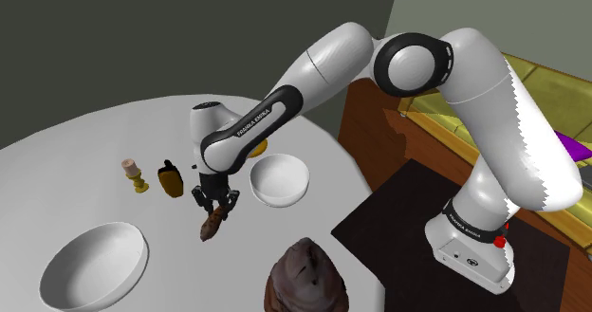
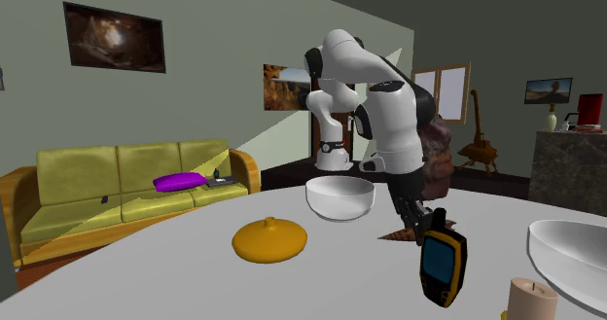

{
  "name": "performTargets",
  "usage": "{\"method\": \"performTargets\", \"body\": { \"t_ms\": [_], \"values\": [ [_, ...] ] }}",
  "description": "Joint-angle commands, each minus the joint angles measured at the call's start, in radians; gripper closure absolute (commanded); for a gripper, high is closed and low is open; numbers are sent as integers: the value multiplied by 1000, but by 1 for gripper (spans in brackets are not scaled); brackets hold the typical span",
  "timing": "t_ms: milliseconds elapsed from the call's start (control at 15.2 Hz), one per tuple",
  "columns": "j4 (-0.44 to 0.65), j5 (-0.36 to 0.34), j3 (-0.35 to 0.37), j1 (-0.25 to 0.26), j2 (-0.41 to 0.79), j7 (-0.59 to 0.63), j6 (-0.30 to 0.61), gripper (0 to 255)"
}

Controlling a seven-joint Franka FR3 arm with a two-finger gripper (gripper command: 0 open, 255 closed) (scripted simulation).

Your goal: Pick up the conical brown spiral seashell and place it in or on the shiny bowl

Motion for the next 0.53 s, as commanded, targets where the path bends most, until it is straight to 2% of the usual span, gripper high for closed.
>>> {"method": "performTargets", "body": {
  "t_ms": [0,462],
  "values": [
    [0,0,0,0,0,0,0,255],
    [-13,7,9,-8,-49,6,-35,255]
  ]
}}
